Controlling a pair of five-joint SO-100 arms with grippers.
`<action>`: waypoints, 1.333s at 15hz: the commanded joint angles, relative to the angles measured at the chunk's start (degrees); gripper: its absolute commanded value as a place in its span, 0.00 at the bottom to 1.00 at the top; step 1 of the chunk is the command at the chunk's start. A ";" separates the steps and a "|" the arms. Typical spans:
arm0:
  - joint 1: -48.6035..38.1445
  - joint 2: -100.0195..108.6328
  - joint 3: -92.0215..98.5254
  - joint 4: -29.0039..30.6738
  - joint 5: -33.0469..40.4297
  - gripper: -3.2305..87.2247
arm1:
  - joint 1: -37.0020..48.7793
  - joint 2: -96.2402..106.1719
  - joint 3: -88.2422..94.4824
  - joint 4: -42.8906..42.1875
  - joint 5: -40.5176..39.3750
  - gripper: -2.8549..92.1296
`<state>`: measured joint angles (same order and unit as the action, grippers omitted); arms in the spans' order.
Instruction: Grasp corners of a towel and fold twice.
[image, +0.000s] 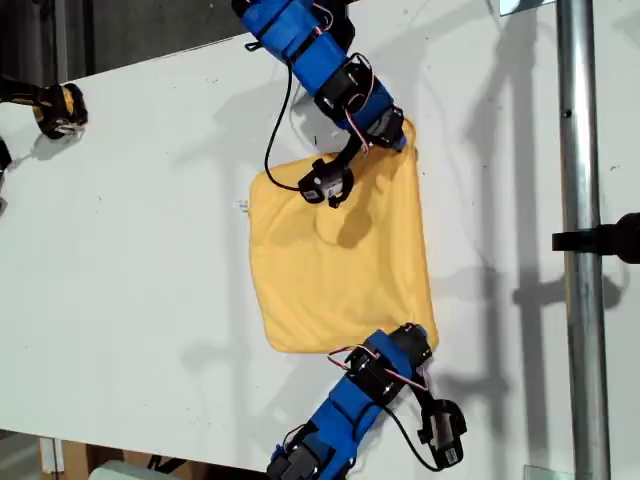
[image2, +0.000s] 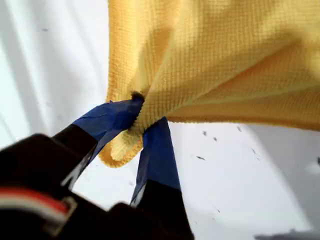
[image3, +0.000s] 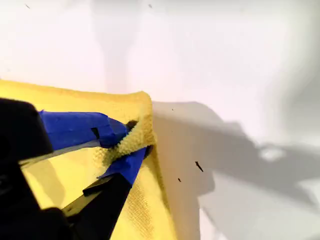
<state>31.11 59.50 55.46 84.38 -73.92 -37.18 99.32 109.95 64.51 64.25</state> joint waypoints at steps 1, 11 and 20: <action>2.55 5.27 -0.62 -4.57 2.37 0.02 | -4.66 -2.46 -10.20 1.32 -1.23 0.03; -16.26 18.54 6.33 3.87 12.04 0.02 | 20.74 0.88 -20.65 18.19 -17.84 0.03; -53.61 39.46 42.63 -5.10 28.30 0.02 | 65.83 1.14 -13.54 14.94 -40.25 0.03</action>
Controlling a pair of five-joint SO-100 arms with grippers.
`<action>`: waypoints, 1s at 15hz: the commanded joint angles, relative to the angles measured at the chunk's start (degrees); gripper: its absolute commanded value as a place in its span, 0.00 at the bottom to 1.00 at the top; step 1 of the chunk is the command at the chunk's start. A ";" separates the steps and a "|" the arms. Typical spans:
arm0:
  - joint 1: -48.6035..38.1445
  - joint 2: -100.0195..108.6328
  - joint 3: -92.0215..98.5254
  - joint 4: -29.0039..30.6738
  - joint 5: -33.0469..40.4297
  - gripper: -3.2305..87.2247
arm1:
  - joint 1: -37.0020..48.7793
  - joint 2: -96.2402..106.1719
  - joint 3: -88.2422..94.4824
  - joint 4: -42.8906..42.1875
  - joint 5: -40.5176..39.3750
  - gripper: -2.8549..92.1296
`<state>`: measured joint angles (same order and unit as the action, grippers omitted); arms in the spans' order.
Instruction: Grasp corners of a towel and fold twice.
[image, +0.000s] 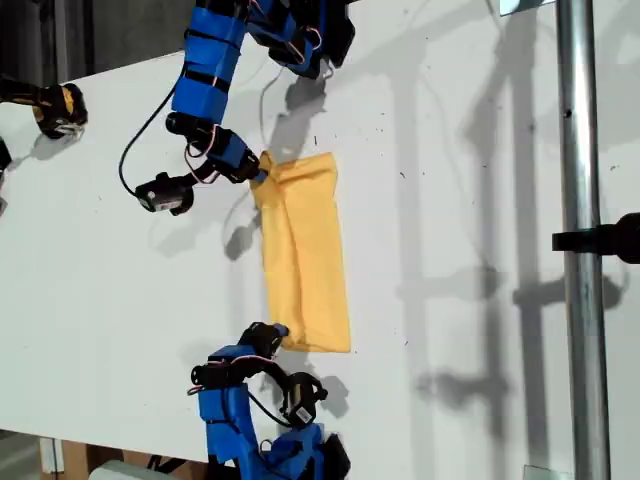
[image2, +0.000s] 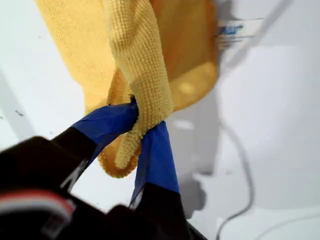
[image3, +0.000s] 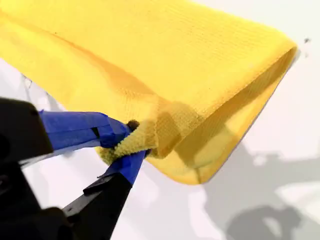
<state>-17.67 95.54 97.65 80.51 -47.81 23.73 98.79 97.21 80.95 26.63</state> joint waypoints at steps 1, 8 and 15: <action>-7.91 3.78 0.88 -1.49 3.87 0.02 | 8.53 1.23 -0.88 -3.08 -4.13 0.03; -13.97 17.84 5.27 -5.45 7.47 0.02 | 13.36 11.95 -0.35 -13.10 -6.94 0.03; -1.76 20.13 20.30 -11.95 -3.34 0.02 | -0.35 18.90 18.90 -13.62 2.37 0.03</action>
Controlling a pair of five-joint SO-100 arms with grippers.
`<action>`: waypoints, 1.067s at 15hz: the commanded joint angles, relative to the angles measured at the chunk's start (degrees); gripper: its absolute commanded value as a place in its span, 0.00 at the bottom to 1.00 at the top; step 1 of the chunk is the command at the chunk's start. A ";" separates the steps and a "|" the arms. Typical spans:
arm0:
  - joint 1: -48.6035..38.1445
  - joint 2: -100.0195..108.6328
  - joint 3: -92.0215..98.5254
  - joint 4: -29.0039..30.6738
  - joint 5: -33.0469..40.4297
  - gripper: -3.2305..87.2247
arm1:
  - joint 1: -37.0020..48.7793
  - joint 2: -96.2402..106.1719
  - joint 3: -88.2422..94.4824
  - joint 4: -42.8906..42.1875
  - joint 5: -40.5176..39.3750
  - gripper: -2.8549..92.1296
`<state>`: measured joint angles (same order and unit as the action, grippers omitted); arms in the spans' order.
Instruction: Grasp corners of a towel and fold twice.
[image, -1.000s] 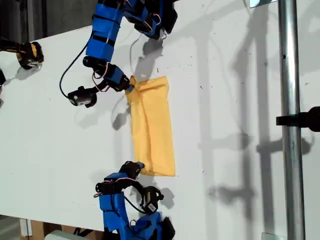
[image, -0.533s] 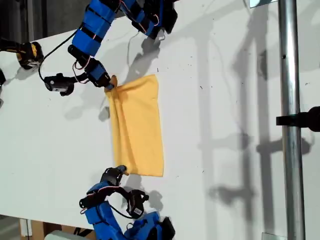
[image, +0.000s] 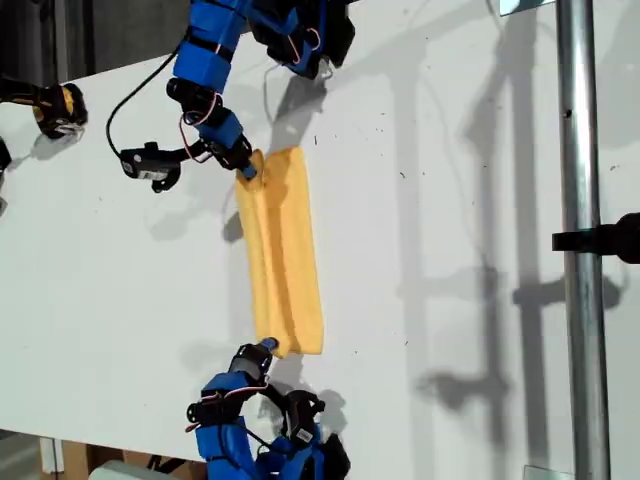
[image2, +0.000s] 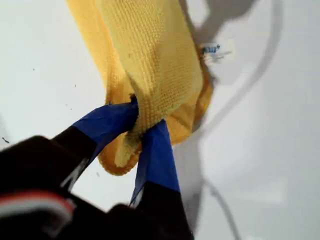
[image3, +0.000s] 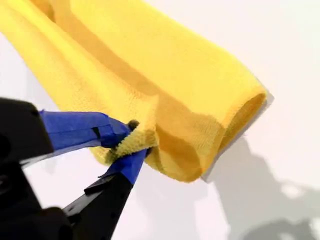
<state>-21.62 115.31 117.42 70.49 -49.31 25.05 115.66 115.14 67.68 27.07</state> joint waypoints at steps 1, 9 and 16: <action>2.99 -0.88 1.23 -2.64 -2.90 0.02 | -2.64 1.85 2.72 -0.26 3.25 0.03; 4.92 -18.98 -2.64 -4.04 -9.32 0.02 | -6.68 -18.19 5.27 -6.77 10.63 0.03; 6.50 -23.64 -10.63 4.48 -12.13 0.21 | -7.12 -27.25 -6.42 5.71 12.13 0.41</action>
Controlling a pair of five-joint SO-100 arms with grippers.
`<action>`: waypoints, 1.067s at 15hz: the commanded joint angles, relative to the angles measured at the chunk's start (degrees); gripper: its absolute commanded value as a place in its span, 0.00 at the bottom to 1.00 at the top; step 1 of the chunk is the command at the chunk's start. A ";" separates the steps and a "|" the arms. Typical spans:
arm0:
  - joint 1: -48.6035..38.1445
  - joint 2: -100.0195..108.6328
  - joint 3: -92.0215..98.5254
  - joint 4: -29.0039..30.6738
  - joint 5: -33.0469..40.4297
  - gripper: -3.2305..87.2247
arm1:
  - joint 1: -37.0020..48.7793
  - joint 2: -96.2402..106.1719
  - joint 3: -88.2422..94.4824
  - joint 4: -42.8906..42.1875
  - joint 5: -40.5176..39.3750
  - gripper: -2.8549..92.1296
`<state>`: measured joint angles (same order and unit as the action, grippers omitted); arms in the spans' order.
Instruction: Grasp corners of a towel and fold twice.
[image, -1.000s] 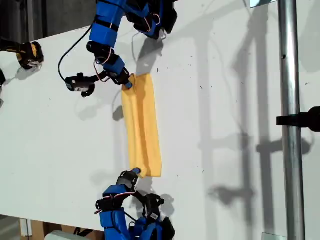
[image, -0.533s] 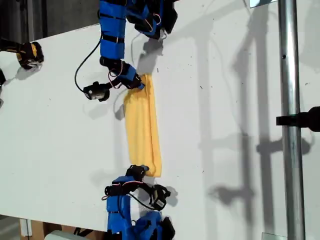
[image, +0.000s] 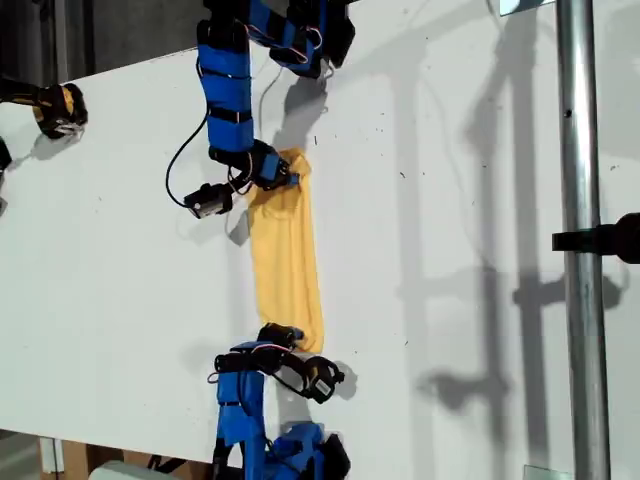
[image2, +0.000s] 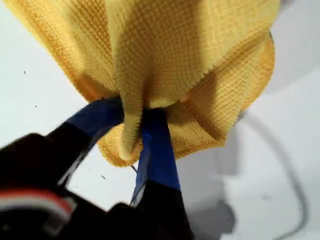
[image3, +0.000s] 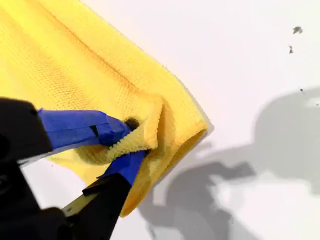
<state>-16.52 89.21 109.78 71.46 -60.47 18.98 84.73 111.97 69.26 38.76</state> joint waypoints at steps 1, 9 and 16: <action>2.46 4.75 -4.13 6.86 -1.76 0.30 | -1.58 7.73 -5.10 9.14 0.44 0.43; 8.79 47.20 9.32 11.78 -7.47 0.36 | 6.94 50.27 3.52 27.42 11.51 0.44; 11.60 98.96 41.13 2.20 -9.49 0.33 | 6.33 55.46 18.81 21.62 22.85 0.47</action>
<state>-5.89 180.79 148.89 75.94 -70.05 25.05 136.76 128.23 92.29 59.77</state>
